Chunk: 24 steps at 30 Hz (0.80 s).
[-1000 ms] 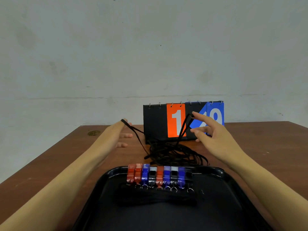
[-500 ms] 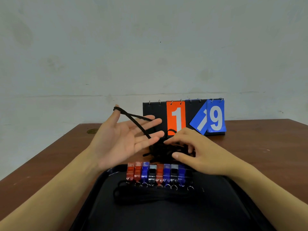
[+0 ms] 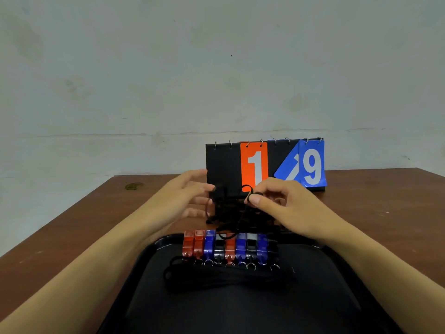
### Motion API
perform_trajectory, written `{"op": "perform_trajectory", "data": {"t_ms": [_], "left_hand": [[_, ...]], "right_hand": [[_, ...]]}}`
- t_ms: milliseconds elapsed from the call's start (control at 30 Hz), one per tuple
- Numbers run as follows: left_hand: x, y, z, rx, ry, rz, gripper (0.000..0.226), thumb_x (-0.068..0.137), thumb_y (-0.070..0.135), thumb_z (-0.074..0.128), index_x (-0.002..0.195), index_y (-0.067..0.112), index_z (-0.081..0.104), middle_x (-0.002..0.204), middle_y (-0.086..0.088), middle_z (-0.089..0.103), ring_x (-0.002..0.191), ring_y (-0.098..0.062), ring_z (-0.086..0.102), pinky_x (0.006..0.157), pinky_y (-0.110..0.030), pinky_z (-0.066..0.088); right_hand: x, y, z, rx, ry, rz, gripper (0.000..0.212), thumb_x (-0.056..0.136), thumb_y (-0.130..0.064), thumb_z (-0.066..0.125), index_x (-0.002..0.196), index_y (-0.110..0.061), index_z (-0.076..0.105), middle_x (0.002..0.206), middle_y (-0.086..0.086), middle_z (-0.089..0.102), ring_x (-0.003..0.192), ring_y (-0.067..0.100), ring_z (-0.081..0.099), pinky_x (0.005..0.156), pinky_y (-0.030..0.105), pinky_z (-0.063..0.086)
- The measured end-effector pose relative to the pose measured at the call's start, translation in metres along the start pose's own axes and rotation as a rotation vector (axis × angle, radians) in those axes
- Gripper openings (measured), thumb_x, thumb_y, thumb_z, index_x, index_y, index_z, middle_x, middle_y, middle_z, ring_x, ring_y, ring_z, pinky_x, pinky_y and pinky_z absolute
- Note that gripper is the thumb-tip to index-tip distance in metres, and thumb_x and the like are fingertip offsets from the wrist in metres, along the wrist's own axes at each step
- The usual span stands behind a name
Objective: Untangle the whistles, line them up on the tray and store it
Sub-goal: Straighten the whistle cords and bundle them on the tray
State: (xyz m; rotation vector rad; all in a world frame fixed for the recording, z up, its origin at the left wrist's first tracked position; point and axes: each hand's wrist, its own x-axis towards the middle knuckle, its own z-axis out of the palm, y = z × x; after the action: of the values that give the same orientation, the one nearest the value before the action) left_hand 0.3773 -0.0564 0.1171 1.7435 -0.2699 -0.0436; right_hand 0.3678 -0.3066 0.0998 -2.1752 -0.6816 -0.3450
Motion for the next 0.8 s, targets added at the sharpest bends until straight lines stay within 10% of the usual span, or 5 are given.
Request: {"op": "perform_trajectory", "data": {"t_ms": [133,367,567,700,800], "left_hand": [[0.001,-0.006,-0.002,0.501,0.055,0.161,0.041,0.104,0.034,0.053,0.144,0.041,0.048,0.105,0.012,0.064,0.084,-0.002,0.068,0.092,-0.036,0.058],[-0.016,0.001,0.013,0.515,-0.066,0.338,0.03,0.09,0.057,0.061,0.089,0.029,0.073,0.084,0.004,0.073,0.074,-0.007,0.068,0.074,-0.022,0.054],[-0.014,-0.007,0.014,0.569,-0.2,0.344,0.014,0.1,0.032,0.063,0.094,0.026,0.074,0.077,0.005,0.077,0.067,-0.008,0.07,0.072,-0.022,0.057],[-0.016,-0.003,0.012,0.554,-0.298,0.377,0.02,0.103,0.028,0.059,0.096,0.027,0.078,0.072,0.003,0.075,0.063,-0.015,0.066,0.068,-0.017,0.051],[-0.016,-0.001,0.01,0.448,-0.308,0.36,0.021,0.103,0.025,0.059,0.096,0.024,0.079,0.07,0.0,0.073,0.055,-0.014,0.06,0.062,-0.019,0.05]], "right_hand": [[-0.001,-0.006,0.0,0.084,0.022,0.018,0.015,0.099,-0.037,0.06,0.095,-0.032,0.073,0.094,-0.007,0.074,0.087,0.011,0.069,0.081,0.022,0.053],[-0.002,-0.008,0.01,-0.147,0.003,-0.081,0.014,0.1,-0.035,0.06,0.094,-0.043,0.07,0.091,-0.021,0.07,0.092,-0.001,0.064,0.077,0.012,0.048],[-0.002,-0.007,0.014,-0.255,0.026,-0.125,0.005,0.095,-0.042,0.064,0.096,-0.043,0.059,0.082,-0.015,0.062,0.082,0.004,0.058,0.069,0.015,0.045],[-0.004,-0.008,0.01,-0.216,-0.004,-0.137,0.044,0.095,-0.036,0.068,0.134,-0.044,0.051,0.087,-0.015,0.059,0.082,0.009,0.058,0.074,0.018,0.049],[-0.003,-0.008,0.01,-0.328,-0.041,-0.188,0.022,0.097,-0.036,0.064,0.119,-0.039,0.064,0.09,-0.02,0.06,0.087,0.004,0.057,0.074,0.017,0.046]]}}
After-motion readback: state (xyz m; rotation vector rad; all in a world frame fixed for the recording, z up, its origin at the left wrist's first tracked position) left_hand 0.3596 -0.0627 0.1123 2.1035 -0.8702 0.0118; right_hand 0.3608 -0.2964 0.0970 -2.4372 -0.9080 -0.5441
